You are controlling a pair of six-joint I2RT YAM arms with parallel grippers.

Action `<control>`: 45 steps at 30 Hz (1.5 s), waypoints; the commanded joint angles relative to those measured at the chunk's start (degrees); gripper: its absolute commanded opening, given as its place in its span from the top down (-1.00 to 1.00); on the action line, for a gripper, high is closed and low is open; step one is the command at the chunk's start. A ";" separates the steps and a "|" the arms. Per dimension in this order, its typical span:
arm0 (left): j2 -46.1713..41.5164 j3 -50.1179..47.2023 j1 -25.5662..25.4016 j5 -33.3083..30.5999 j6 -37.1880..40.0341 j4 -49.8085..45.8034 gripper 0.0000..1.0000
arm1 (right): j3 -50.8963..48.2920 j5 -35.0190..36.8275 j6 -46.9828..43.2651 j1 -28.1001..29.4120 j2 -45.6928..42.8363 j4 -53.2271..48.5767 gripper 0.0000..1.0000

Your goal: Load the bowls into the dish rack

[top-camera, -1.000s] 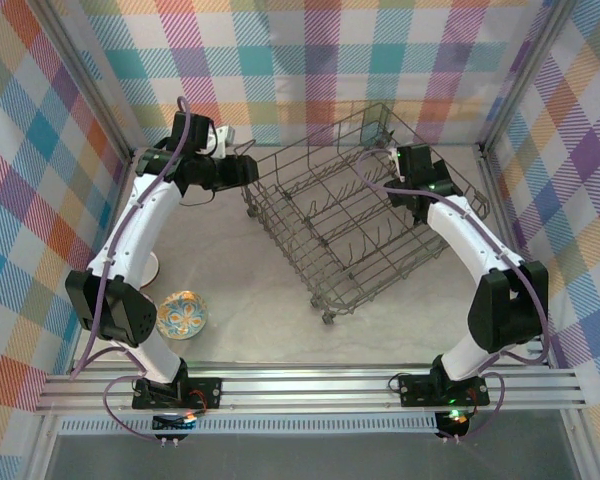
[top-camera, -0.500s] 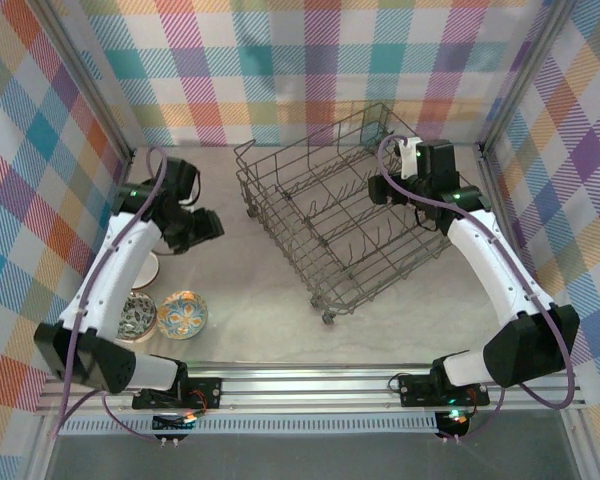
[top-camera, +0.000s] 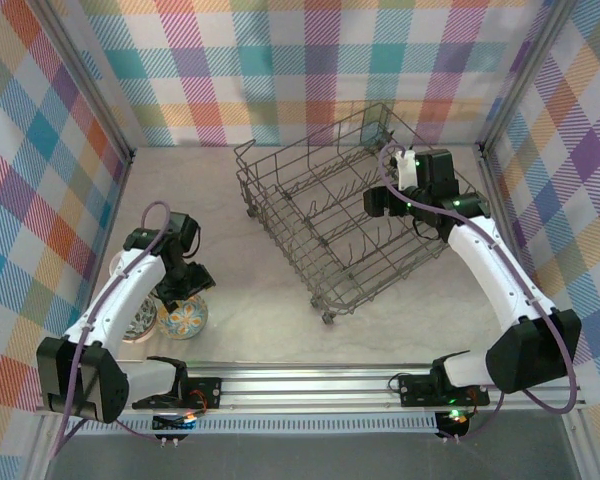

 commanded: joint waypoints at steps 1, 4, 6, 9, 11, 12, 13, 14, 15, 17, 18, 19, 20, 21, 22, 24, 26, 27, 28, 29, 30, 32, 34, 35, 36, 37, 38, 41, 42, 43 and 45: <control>1.41 -1.33 3.00 1.01 -2.44 4.98 -0.45 | 2.06 -2.57 0.38 0.62 1.72 0.83 -0.85; 4.35 -1.60 5.37 3.47 -2.42 6.80 -0.45 | 0.92 -1.95 1.26 0.67 1.78 2.02 -0.85; 6.00 -1.47 5.93 3.98 -2.31 7.38 -0.44 | -0.32 -1.96 1.92 0.67 1.70 3.22 -0.86; 7.45 -1.76 6.24 4.09 -2.44 8.63 -0.38 | 0.02 -2.84 2.25 0.59 2.76 2.88 -0.85; 8.43 -1.97 6.39 4.44 -2.55 9.32 -0.34 | 0.94 -3.21 2.18 0.69 3.57 2.27 -0.85; 9.06 -1.82 6.50 4.58 -2.29 9.37 -0.32 | 1.27 -3.26 2.12 0.75 3.76 2.18 -0.85; 9.85 -1.69 6.55 4.54 -1.96 9.33 -0.30 | 1.37 -3.09 2.18 0.75 3.80 2.34 -0.85; 10.52 -1.54 6.68 4.36 -1.54 9.12 -0.29 | 1.25 -3.04 2.23 0.70 3.75 2.59 -0.85; 11.12 -1.43 6.67 4.20 -1.24 8.93 -0.25 | 1.16 -3.00 2.18 0.70 3.72 2.91 -0.85; 11.91 -1.42 6.77 4.11 -0.85 8.85 -0.21 | 1.01 -3.08 2.34 0.73 3.76 3.20 -0.86; 11.99 -1.55 6.77 4.10 -0.70 8.91 -0.17 | 0.93 -3.02 2.33 0.75 3.89 3.26 -0.86; 12.08 -1.68 6.77 4.24 -0.70 9.01 -0.14 | 0.93 -3.08 2.33 0.71 4.06 3.21 -0.86; 12.16 -1.76 6.77 4.27 -0.59 9.11 -0.11 | 0.85 -3.02 2.33 0.68 4.19 3.20 -0.86; 12.29 -1.78 6.72 4.35 -0.59 9.16 -0.09 | 0.76 -3.08 2.33 0.75 4.31 3.25 -0.86; 12.49 -1.76 6.77 4.42 -0.55 9.27 -0.07 | 0.67 -3.00 2.33 0.75 4.49 3.25 -0.86; 12.51 -1.84 6.73 4.60 -0.25 9.44 0.03 | 0.54 -3.00 2.33 0.73 4.68 3.51 -0.86; 12.54 -1.86 6.72 4.87 -0.07 9.44 0.13 | 0.32 -3.09 2.34 0.75 4.90 3.81 -0.86; 12.52 -1.91 6.77 5.04 0.08 9.45 0.17 | 0.38 -3.17 2.33 0.71 5.14 3.86 -0.86; 12.51 -2.00 6.77 5.00 0.11 9.43 0.21 | 0.47 -3.26 2.33 0.73 5.28 3.77 -0.86; 12.60 -2.04 6.77 5.11 0.20 9.41 0.25 | 0.49 -3.26 2.39 0.72 5.38 3.77 -0.86; 12.53 -2.21 6.77 5.04 0.31 9.37 0.29 | 0.61 -3.43 2.42 0.75 5.47 3.84 -0.86; 12.43 -2.43 6.77 5.06 0.44 9.39 0.33 | 0.58 -3.57 2.39 0.75 5.61 3.93 -0.86; 12.23 -2.61 6.77 5.14 0.54 9.37 0.36 | 0.58 -3.58 2.42 0.70 5.56 4.03 -0.86; 12.00 -2.65 6.77 5.23 0.48 9.37 0.38 | 0.58 -3.70 2.46 0.74 5.65 4.01 -0.86; 11.90 -2.75 6.77 5.40 0.55 9.37 0.44 | 0.58 -3.78 2.51 0.75 5.65 3.97 -0.86; 11.77 -2.75 6.77 5.47 0.59 9.37 0.47 | 0.51 -3.87 2.51 0.75 5.68 4.13 -0.86; 11.67 -2.82 6.77 5.59 0.55 9.45 0.48 | 0.50 -3.87 2.59 0.75 5.66 4.13 -0.86; 11.13 -3.00 6.77 6.07 0.55 9.62 0.58 | 0.19 -4.13 2.83 0.75 5.57 4.35 -0.86; 11.00 -3.09 6.77 6.20 0.47 9.72 0.59 | 0.06 -4.13 2.93 0.68 5.48 4.45 -0.86; 10.85 -3.09 6.77 6.35 0.55 9.72 0.60 | -0.05 -4.22 3.01 0.71 5.40 4.55 -0.86; 10.60 -2.94 6.77 6.94 0.51 9.76 0.67 | -0.30 -4.23 3.10 0.75 5.30 4.52 -0.86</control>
